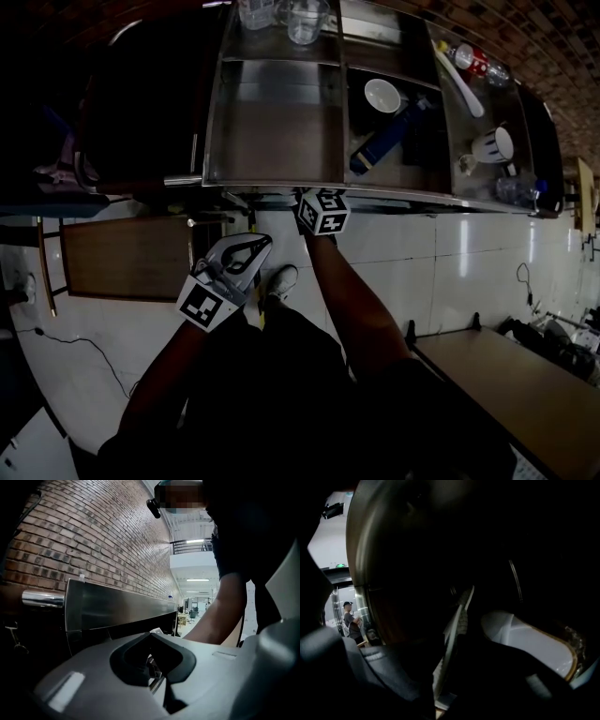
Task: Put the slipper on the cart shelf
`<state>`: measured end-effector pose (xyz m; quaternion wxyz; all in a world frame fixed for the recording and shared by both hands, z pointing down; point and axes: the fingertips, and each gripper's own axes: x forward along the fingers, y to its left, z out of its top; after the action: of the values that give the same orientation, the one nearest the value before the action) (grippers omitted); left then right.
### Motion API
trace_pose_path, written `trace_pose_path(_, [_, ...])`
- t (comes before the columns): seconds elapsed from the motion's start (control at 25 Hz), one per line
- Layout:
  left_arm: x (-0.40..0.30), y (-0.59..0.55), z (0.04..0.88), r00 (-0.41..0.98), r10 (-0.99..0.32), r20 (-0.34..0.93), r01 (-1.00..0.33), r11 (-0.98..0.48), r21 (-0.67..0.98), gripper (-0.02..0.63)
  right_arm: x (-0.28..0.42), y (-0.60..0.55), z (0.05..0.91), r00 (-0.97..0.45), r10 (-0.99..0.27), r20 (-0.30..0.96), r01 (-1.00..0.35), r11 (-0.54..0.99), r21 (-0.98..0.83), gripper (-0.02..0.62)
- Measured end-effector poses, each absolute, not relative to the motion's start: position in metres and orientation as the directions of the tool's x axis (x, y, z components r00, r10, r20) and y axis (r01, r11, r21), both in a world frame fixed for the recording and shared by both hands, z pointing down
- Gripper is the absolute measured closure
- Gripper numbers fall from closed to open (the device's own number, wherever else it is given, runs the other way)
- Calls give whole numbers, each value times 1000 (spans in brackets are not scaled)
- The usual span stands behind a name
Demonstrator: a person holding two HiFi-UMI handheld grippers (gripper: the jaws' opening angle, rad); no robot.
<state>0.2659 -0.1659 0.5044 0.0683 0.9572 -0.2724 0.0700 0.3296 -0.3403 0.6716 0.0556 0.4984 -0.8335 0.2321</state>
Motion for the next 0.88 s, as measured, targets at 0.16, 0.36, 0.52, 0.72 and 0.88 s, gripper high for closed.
trace_pose_path(0.16, [264,-166,506,836,-519,175,-539,-837,95,606,337,-346,673,-450,-820,354,-886,358,-296,481])
trace_pose_path(0.36, [265,-166,504,836,-519,178,-540,-836,97,606,346,-349,672,-389,-839,379,-919,328,-218,342])
trace_pose_path(0.52, [265,-167,502,836,-521,175,-540,-836,94,606,349,-348,665,-369,-850,375,-929,332,-161,333])
trace_pose_path(0.72, [267,-165,499,835,-522,175,-540,-838,79,606,353,-334,668,-378,-838,393,-925,360,-121,333])
trace_pose_path(0.88, [266,-159,491,830,-530,172,-548,-833,73,606,349,-300,663,-439,-804,401,-895,431,-115,333])
